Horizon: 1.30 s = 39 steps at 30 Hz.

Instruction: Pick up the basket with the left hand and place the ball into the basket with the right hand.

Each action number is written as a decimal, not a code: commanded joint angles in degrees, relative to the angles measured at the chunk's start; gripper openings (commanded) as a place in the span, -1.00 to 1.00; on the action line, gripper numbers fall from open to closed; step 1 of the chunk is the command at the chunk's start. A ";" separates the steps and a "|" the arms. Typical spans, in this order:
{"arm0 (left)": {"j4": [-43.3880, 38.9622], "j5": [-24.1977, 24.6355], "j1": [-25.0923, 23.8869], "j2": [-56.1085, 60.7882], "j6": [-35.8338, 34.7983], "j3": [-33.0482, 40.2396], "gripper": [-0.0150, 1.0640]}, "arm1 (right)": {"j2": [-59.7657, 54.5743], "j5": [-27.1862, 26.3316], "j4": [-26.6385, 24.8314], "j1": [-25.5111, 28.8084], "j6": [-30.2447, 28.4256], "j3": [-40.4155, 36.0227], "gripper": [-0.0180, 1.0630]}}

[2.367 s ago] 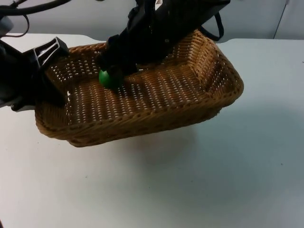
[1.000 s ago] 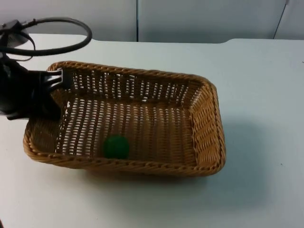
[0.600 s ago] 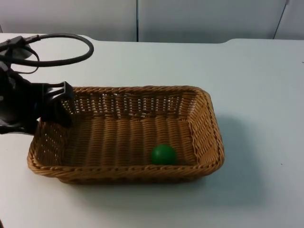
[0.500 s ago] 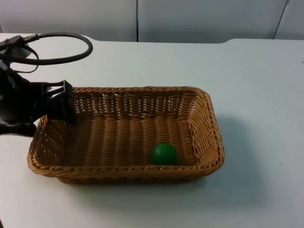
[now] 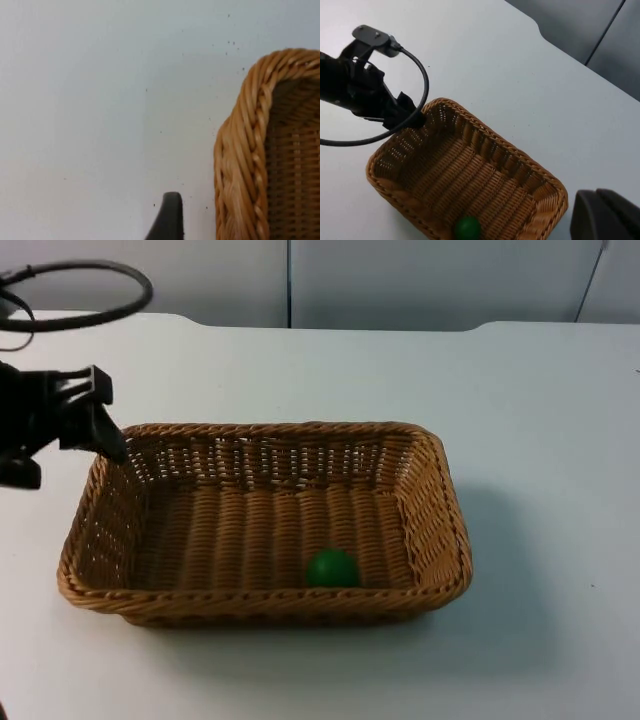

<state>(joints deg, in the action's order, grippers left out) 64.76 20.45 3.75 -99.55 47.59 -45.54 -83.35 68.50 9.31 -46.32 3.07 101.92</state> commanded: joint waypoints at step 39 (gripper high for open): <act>-53.62 42.05 -3.55 86.92 -36.33 9.00 -0.97 | 0.68 1.47 9.45 -10.38 1.59 0.21 -0.97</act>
<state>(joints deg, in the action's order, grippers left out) 11.22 62.35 0.17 -13.74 11.95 -37.20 -83.27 70.18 17.00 -56.07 4.43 101.92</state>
